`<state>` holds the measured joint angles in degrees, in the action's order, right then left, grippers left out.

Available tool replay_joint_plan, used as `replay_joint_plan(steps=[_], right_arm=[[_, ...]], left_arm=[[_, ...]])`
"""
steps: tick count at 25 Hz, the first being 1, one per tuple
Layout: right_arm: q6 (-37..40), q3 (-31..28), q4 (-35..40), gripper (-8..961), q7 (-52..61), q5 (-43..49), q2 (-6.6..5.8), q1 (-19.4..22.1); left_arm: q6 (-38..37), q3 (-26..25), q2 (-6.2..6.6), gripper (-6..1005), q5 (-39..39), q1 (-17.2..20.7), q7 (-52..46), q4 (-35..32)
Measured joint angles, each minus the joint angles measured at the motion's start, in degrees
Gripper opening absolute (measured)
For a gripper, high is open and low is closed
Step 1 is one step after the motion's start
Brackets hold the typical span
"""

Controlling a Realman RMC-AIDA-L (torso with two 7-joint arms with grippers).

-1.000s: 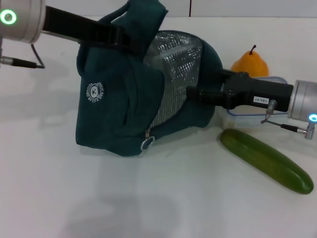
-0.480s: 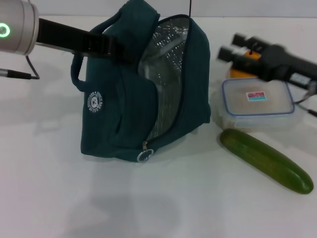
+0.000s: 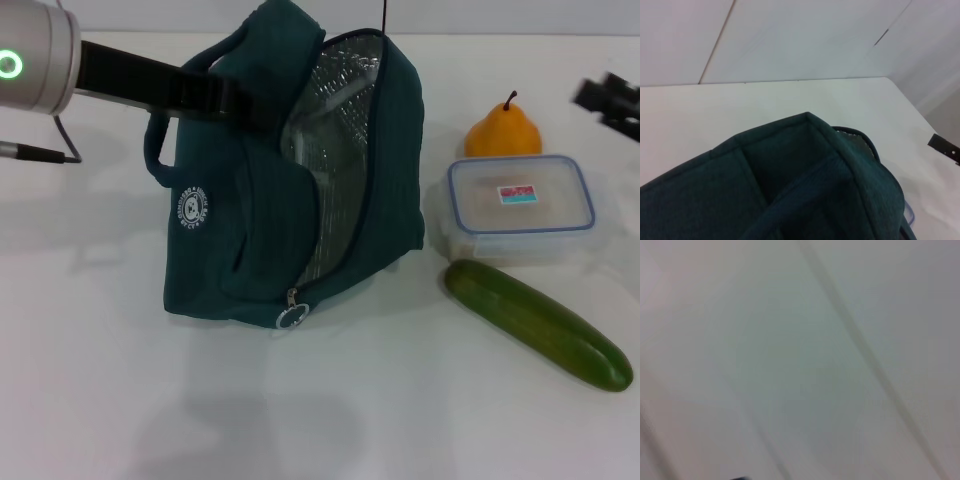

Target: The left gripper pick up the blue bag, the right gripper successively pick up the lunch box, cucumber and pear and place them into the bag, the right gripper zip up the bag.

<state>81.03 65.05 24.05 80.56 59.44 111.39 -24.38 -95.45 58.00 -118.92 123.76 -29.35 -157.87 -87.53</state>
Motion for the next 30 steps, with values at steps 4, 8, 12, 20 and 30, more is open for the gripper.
replay_joint_plan(steps=[4,8,12,20,30], right_arm=[[-0.49,-2.12,-4.69,869,4.10,0.21,-1.93,0.42],[-2.85,-1.85,-6.88,869,9.89,2.09,-3.80,0.27],[-5.98,-1.96,-7.01,869,16.38,6.54,-4.61,-0.13],[-10.51,-1.78,-7.09,869,18.56,8.83,-3.44,-0.58],[-12.09,-1.76,-9.35,869,18.61,9.40,-1.76,-2.40]], left_arm=[[0.00,0.01,0.02,39,0.00,0.00,0.01,0.07],[0.00,0.01,0.07,39,0.00,-0.12,0.02,0.14],[0.00,0.25,0.09,39,-0.01,-0.29,0.01,0.17],[0.00,0.55,0.10,39,0.00,-0.61,0.01,0.82],[0.01,0.63,0.35,39,0.00,-0.71,0.07,0.87]])
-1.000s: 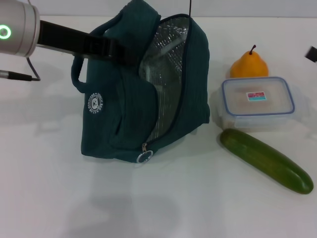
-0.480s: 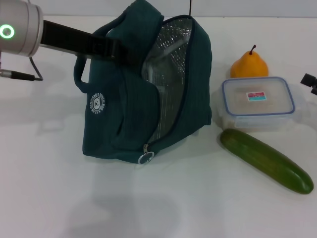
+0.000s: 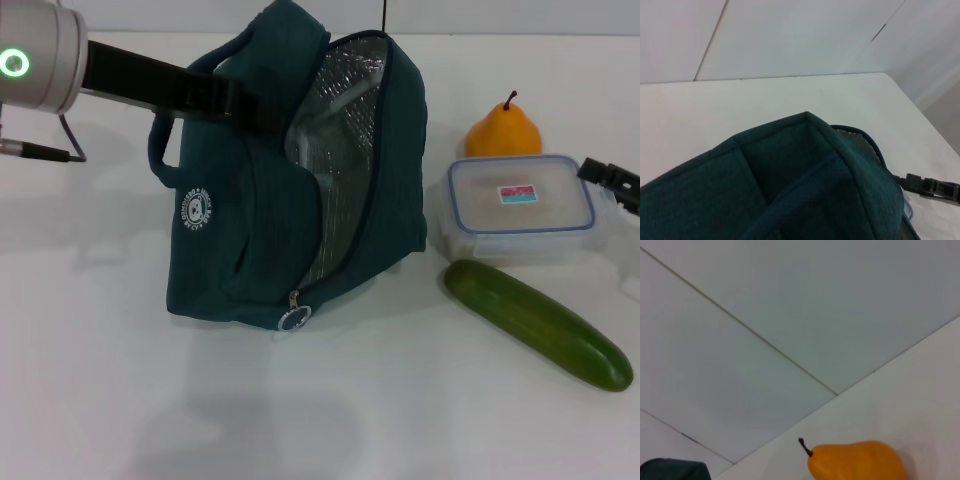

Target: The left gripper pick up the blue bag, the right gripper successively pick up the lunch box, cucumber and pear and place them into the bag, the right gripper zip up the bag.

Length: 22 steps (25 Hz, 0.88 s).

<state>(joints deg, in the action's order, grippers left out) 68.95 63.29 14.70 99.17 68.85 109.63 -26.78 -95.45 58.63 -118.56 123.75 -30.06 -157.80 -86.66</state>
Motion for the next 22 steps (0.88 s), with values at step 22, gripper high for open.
replay_joint_plan(steps=[22], right_arm=[[-0.17,-0.01,-1.26,750,1.82,0.50,1.13,-0.91]], left_arm=[[0.00,-0.35,0.00,39,0.00,0.24,0.63,0.00]])
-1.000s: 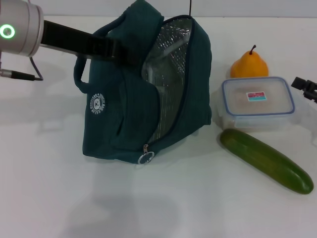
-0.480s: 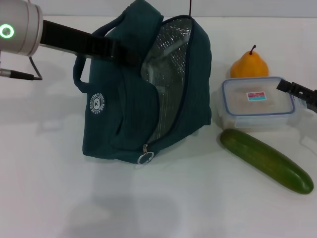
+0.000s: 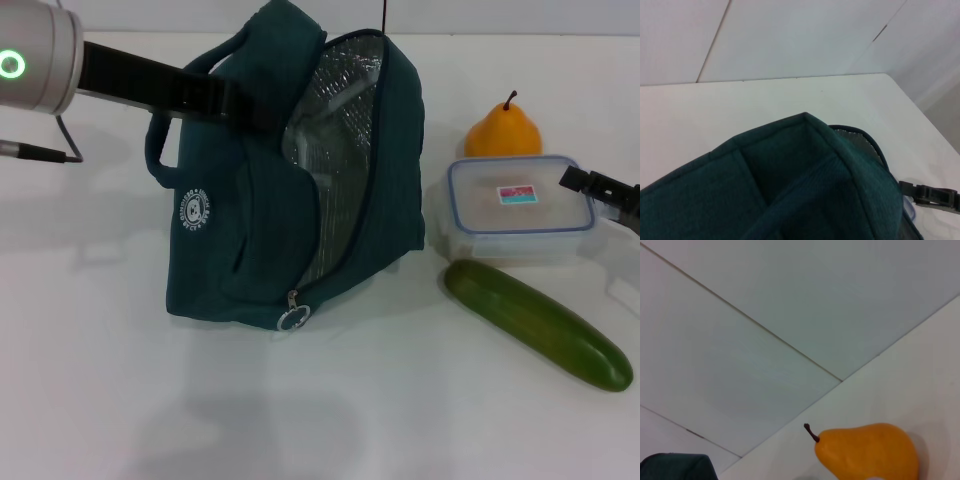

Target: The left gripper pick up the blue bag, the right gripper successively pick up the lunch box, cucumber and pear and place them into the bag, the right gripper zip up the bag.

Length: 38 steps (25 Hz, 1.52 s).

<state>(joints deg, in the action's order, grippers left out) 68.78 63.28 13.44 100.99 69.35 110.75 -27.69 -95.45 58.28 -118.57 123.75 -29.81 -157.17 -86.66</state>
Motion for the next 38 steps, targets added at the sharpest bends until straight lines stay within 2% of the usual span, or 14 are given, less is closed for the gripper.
replay_joint_plan(steps=[14,29,38], right_arm=[[4.01,-0.36,0.01,534,0.96,-0.25,0.17,0.67],[5.28,-0.88,0.06,375,1.81,-0.45,1.92,1.44],[5.89,-2.14,0.04,264,1.87,-0.63,2.08,1.46]], left_arm=[[0.00,-0.01,-0.12,39,0.00,0.39,0.13,0.00],[0.00,0.25,-0.16,39,0.00,0.37,0.28,0.12],[0.00,0.26,-0.06,39,0.00,0.34,0.28,0.76]])
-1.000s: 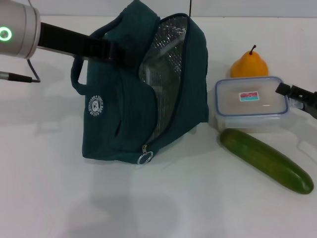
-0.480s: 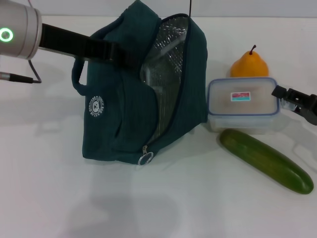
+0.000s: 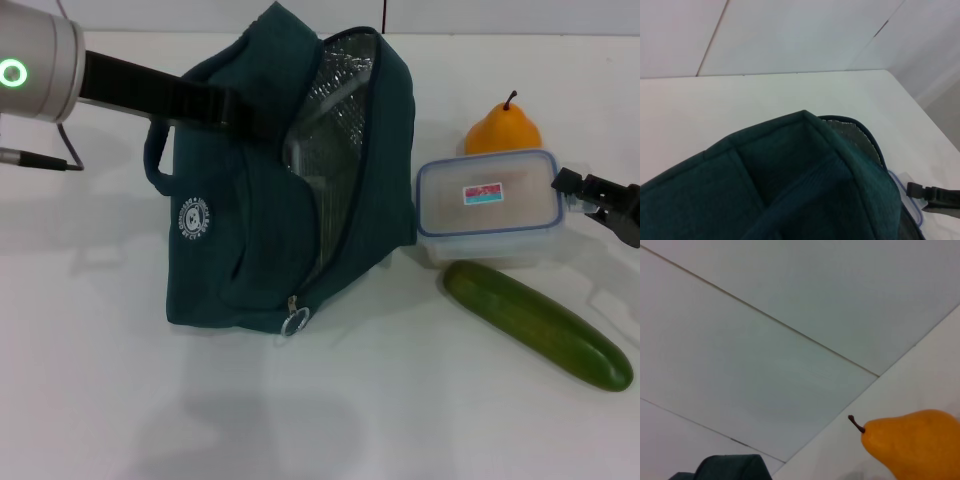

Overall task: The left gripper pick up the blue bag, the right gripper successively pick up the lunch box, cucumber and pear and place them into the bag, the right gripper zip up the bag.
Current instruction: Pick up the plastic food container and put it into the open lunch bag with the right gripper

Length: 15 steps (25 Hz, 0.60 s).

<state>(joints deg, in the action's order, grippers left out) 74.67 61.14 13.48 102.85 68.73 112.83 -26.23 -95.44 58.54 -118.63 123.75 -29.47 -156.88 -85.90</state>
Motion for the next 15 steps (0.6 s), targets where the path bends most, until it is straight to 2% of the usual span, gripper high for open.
replay_joint_plan(steps=[15], right_arm=[[1.80,-0.52,0.19,237,-0.04,-1.86,0.75,0.12]], left_arm=[[0.00,-0.10,0.15,39,0.00,-0.06,0.24,0.21]])
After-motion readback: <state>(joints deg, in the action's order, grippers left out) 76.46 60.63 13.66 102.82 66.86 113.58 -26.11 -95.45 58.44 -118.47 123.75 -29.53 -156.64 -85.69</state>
